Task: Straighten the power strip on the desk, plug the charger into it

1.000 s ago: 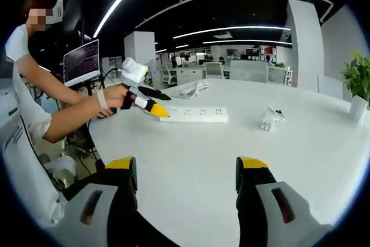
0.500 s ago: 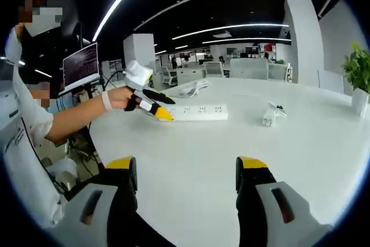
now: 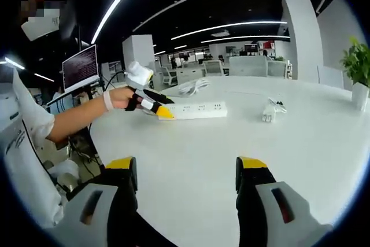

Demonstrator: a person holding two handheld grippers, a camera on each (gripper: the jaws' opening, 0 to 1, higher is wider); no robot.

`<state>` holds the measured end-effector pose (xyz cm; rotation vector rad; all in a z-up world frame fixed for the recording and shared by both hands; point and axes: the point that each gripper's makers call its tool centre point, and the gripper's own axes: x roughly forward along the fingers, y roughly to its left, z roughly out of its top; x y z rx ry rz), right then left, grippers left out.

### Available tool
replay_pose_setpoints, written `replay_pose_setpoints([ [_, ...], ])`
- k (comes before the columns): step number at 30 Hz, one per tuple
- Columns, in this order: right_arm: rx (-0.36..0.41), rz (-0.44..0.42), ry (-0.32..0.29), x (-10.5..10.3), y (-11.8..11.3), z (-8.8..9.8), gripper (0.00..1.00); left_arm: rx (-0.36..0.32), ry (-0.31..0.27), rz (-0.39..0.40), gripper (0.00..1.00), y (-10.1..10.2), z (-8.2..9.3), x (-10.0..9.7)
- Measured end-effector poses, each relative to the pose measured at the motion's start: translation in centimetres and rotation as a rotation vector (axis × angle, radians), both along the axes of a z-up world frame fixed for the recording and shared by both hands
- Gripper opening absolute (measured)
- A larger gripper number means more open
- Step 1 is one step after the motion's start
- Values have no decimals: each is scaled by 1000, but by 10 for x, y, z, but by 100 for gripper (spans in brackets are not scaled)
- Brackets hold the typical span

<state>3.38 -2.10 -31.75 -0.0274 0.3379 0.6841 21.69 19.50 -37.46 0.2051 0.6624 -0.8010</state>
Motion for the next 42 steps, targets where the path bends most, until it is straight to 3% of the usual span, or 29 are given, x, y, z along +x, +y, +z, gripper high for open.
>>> replay_pose_setpoints([
  [7, 5, -10, 12, 1, -3, -3, 69, 46, 36, -28, 75, 0, -5, -4],
  [14, 8, -6, 17, 1, -1, -5, 68, 154, 99, -71, 75, 1, -7, -5],
  [24, 8, -2, 18, 3, -1, -7, 68, 260, 136, -141, 71, -7, -4, -2],
  [31, -23, -8, -18, 6, -4, -5, 68, 282, 169, -149, 68, -10, -1, -1],
  [42, -13, 52, -9, 30, -8, -14, 68, 307, 186, -145, 68, -8, -2, 2],
])
